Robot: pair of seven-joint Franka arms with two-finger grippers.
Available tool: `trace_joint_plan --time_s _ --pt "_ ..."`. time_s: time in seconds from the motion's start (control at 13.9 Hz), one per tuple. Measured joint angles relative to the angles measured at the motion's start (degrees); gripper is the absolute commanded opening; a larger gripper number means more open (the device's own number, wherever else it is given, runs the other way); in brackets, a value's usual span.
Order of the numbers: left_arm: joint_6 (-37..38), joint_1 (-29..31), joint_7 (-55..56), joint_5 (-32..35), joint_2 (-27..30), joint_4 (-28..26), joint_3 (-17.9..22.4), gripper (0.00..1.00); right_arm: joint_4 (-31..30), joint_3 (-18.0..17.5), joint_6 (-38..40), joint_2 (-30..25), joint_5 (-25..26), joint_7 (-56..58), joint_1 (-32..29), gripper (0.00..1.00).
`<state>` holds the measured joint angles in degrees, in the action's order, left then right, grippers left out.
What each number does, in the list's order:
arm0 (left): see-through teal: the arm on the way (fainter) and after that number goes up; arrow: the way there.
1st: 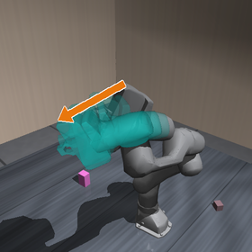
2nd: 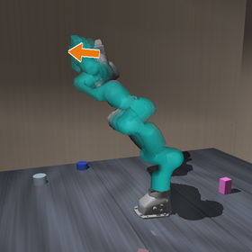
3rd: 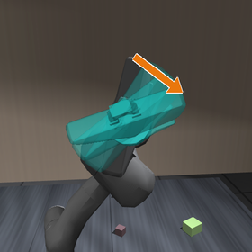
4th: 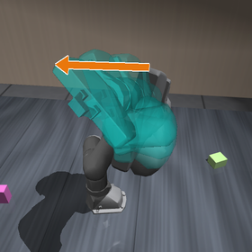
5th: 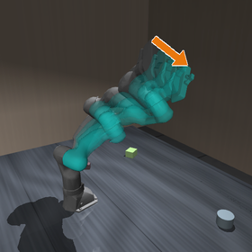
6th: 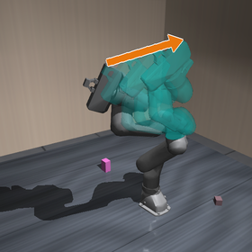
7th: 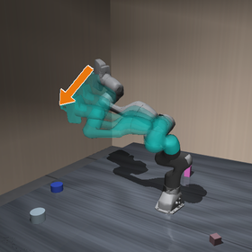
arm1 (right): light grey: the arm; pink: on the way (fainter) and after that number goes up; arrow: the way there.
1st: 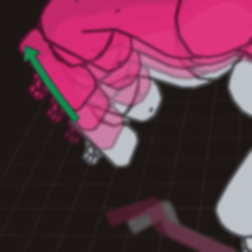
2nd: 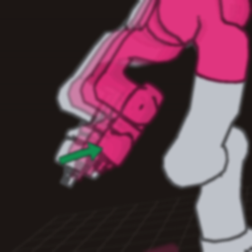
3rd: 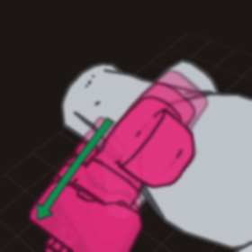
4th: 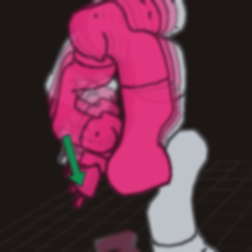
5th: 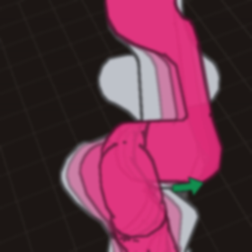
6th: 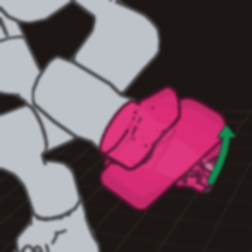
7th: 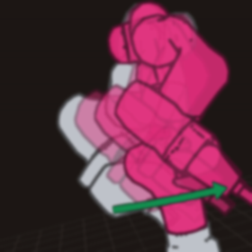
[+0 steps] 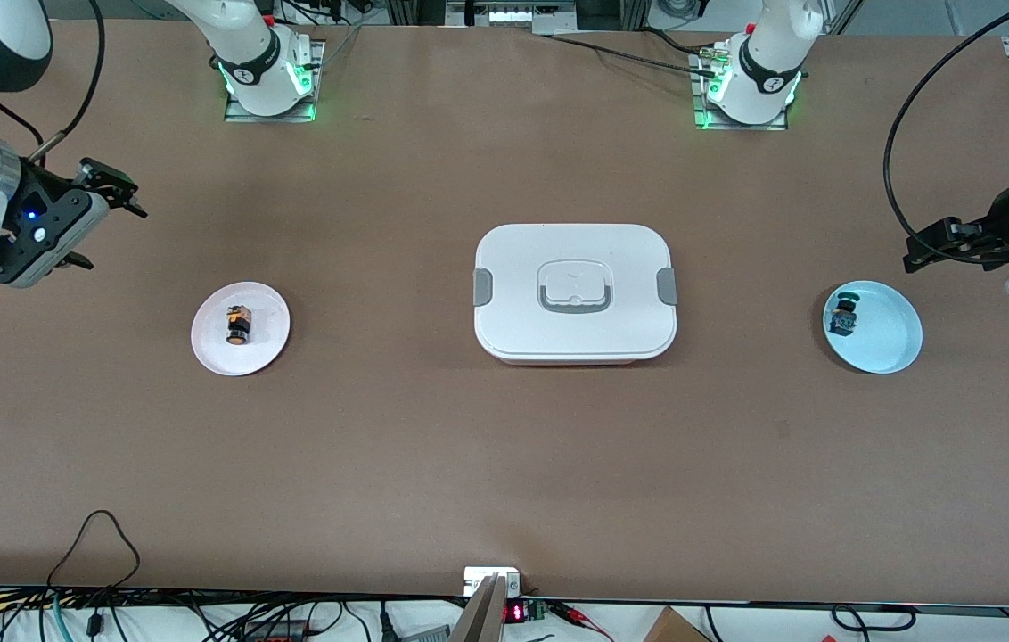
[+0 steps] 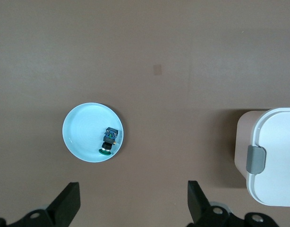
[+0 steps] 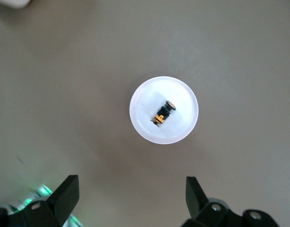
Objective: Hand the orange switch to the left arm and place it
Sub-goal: 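Move the right gripper above the orange switch on the white plate, then lower the right gripper onto the orange switch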
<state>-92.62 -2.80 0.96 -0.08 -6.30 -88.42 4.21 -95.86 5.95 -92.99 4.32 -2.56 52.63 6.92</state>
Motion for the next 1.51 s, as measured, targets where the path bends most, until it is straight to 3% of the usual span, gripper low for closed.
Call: trace_joint_plan --time_s 0.43,0.65,1.3,1.51 --pt "0.0 0.01 0.0 0.0 0.0 0.0 0.05 1.0 -0.36 -0.11 -4.71 4.43 2.95 29.35 -0.01 1.0" --pt "0.0 0.32 0.0 0.0 -0.01 -0.01 0.23 1.0 -2.52 -0.16 -10.81 7.17 3.22 39.77 0.01 1.0" --pt "0.0 0.7 0.0 0.0 -0.06 -0.05 0.25 1.0 -17.82 -0.34 -31.51 10.32 3.29 46.18 0.05 1.0" --pt "0.0 0.72 0.0 0.0 -0.22 -0.08 0.25 1.0 -20.32 -0.34 -37.23 12.54 2.9 46.15 0.03 1.0"
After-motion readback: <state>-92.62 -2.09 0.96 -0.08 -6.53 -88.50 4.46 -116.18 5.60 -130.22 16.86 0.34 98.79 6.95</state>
